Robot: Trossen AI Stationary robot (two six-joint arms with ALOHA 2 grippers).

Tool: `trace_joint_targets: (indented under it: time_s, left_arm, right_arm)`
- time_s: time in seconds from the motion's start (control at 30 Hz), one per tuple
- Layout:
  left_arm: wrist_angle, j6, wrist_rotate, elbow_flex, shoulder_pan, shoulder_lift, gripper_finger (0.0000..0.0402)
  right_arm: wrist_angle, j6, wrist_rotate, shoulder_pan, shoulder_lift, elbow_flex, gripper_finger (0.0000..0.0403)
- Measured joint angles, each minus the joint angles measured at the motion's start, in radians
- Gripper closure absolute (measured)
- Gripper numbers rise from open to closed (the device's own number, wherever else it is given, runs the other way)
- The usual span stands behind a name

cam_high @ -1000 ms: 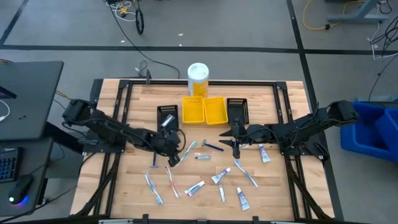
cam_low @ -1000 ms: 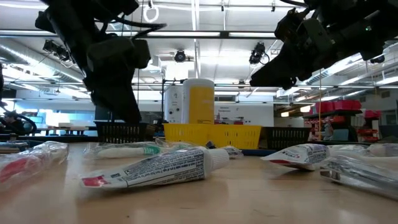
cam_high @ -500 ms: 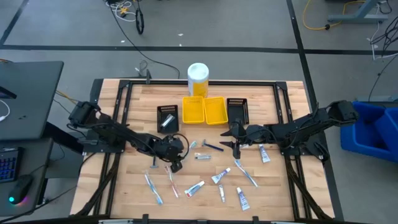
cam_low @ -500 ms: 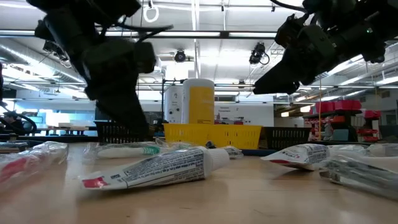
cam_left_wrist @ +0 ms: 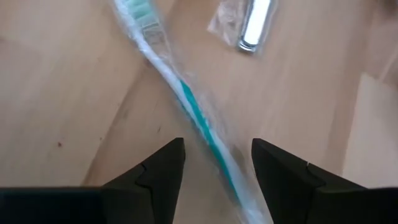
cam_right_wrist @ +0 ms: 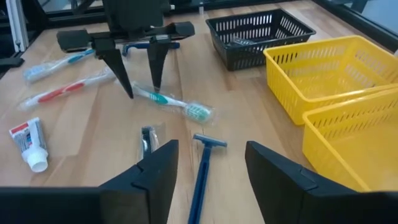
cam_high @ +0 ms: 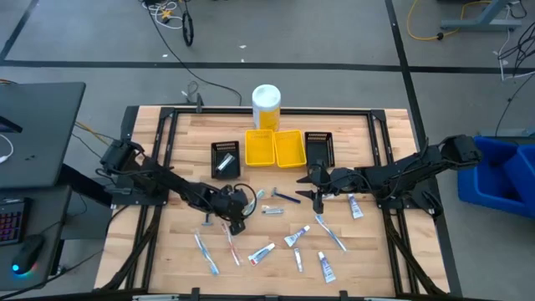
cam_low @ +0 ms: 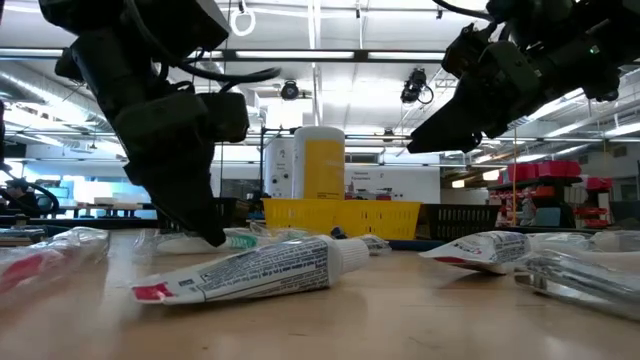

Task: Pick & Place Travel size toiletries
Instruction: Put the light blue toothbrush into the left yellow bin

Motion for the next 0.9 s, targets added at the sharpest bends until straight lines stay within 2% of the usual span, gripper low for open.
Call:
trace_joint_targets:
  time_s: [0.17, 0.5, 0.57, 0.7, 0.9]
  left_arm:
    - [-0.003, 0.048, -0.009, -0.001, -0.002, 0.002, 0.0221]
    - [-0.009, 0.030, -0.028, -0.002, 0.000, 0.000, 0.0358]
    - [-0.007, 0.023, -0.028, -0.002, 0.000, -0.001, 0.0375]
    - [-0.008, 0.009, -0.038, -0.004, -0.001, -0.009, 0.0375]
    - [-0.029, 0.009, -0.114, 0.015, -0.001, -0.072, 0.0367]
  right_arm:
    - [0.001, 0.000, -0.002, 0.000, 0.000, 0.000, 0.0223]
    - [0.000, 0.000, -0.002, 0.000, 0.000, 0.000, 0.0235]
    - [0.000, 0.000, -0.002, 0.000, 0.000, 0.000, 0.0237]
    - [0.000, 0.000, -0.002, 0.000, 0.000, 0.000, 0.0238]
    - [0.000, 0.000, 0.003, 0.000, 0.000, 0.000, 0.0231]
